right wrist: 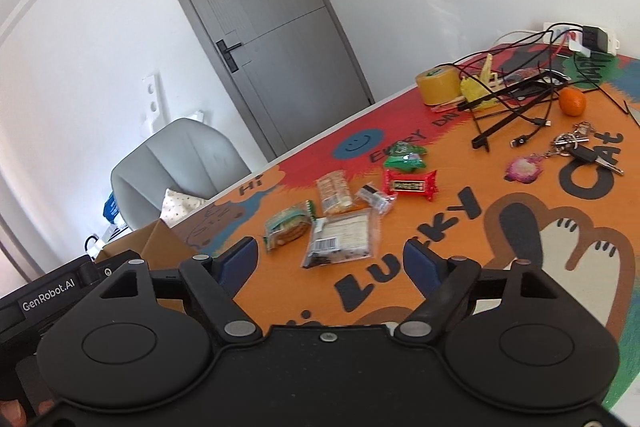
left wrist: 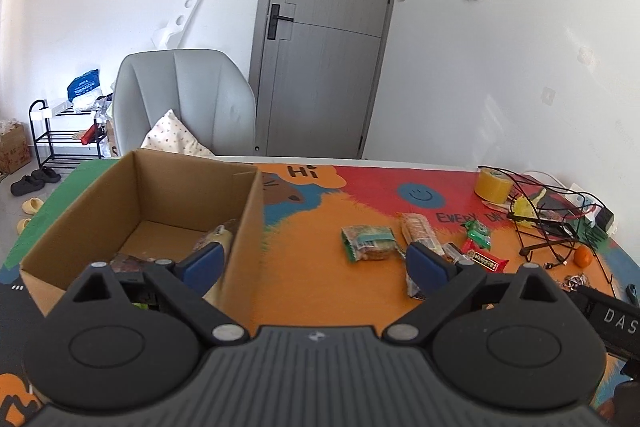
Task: Organize snacks
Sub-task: 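Move both grippers back to the snack pile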
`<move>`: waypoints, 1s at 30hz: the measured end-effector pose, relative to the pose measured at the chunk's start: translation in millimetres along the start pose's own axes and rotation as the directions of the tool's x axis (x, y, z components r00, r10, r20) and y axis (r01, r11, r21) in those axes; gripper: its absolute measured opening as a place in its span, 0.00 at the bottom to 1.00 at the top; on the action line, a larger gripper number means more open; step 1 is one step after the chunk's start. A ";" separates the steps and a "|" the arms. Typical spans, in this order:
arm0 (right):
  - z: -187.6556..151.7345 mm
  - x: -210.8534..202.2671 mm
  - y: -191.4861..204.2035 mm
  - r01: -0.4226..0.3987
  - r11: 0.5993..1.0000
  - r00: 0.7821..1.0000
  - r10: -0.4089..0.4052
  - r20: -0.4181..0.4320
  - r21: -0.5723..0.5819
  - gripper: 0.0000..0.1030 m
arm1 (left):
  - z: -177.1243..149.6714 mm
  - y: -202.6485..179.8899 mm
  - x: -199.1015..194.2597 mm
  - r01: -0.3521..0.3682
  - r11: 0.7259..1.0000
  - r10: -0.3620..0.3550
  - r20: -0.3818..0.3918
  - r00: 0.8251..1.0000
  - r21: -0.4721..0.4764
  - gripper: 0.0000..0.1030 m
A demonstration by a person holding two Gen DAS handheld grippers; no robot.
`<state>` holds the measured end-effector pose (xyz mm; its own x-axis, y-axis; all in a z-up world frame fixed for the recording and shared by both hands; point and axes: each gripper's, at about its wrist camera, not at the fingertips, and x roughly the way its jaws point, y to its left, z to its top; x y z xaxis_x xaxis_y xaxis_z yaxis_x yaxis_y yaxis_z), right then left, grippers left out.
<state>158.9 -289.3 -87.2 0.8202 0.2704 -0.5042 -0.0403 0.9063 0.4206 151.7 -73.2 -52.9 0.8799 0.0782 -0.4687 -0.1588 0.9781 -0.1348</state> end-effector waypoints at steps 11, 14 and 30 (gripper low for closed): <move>8.8 21.3 -32.0 0.026 0.999 0.999 -0.026 -0.019 0.037 0.77 | -1.9 -25.5 34.1 0.007 1.000 -0.006 -0.039 0.999 0.020 0.94; 12.0 29.0 -38.7 0.030 0.999 0.999 -0.029 -0.026 0.045 0.77 | -1.9 -31.0 43.2 0.005 1.000 -0.004 -0.050 0.999 0.029 0.94; 43.7 82.9 -67.1 0.029 0.997 0.997 -0.023 -0.077 0.073 0.61 | 12.1 -53.0 102.0 -0.031 0.998 0.036 -0.118 0.992 0.046 0.94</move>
<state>254.6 -341.9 -124.3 0.7745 0.2734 -0.5704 0.0253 0.8876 0.4599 255.2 -114.8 -83.0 0.8147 0.0899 -0.5729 -0.1650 0.9830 -0.0803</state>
